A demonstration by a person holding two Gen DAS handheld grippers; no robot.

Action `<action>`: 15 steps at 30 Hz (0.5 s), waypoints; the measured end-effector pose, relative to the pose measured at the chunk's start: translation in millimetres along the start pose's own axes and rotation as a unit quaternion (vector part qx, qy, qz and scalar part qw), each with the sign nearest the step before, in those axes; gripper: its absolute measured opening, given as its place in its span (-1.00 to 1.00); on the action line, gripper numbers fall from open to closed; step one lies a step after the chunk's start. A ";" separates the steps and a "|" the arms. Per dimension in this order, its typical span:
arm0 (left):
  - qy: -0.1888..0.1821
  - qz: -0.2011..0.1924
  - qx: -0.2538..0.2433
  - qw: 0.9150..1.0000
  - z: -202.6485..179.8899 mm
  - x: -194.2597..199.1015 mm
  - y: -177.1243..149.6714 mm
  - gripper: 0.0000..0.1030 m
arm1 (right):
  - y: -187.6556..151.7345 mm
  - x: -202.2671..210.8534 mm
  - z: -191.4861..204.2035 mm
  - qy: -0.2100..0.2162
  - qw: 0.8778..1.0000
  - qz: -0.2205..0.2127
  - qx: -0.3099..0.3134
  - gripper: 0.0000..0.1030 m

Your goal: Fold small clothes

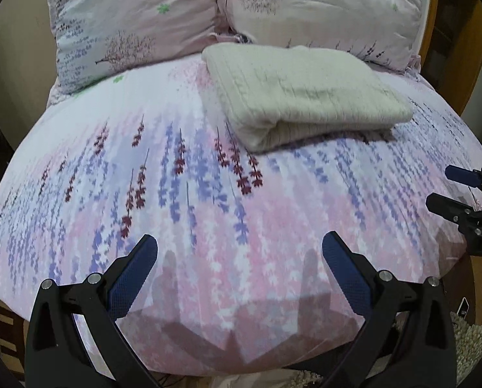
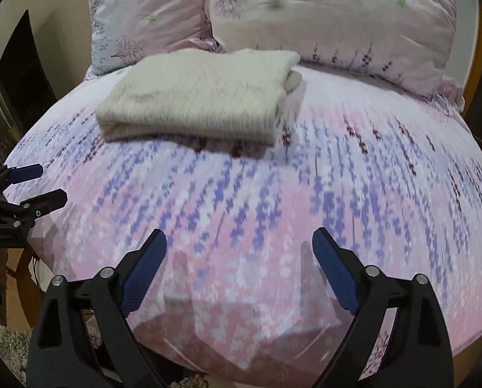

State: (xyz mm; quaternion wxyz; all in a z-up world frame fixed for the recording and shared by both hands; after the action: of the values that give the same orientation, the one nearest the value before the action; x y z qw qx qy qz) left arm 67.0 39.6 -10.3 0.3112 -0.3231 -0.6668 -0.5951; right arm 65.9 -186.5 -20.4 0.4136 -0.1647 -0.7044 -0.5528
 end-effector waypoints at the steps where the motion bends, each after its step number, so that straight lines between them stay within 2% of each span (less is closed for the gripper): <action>1: 0.003 0.003 0.000 1.000 -0.3 -1.4 -0.9 0.97 | -2.2 -1.1 0.2 -0.003 1.000 0.005 0.000 0.77; 4: 0.009 0.018 0.002 1.000 -0.8 -7.1 -2.9 0.97 | -6.4 -5.5 1.2 -0.011 1.000 0.019 0.000 0.80; 7: 0.010 0.029 0.010 0.999 0.1 -11.6 -4.1 0.97 | -8.1 -8.4 2.0 -0.024 0.999 0.023 0.003 0.95; 15: 0.013 0.030 0.014 0.999 1.4 -12.8 -3.2 0.97 | -10.1 -8.3 2.2 -0.027 0.999 0.017 0.002 0.96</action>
State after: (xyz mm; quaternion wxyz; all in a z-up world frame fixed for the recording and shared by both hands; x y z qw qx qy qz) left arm 72.0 39.9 -22.6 0.3421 -0.3307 -0.6610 -0.5802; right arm 63.1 -186.0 -33.3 0.4042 -0.1904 -0.7136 -0.5395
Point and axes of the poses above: each gripper's, at about its wrist camera, not at the fingertips, and x roughly against the way its jaws point, z to its left, y to its top, the point moved 3 cm from there along -x, roughly the way its jaws point, and after that the axes turned 11 degrees about x, right-handed, at the moved point
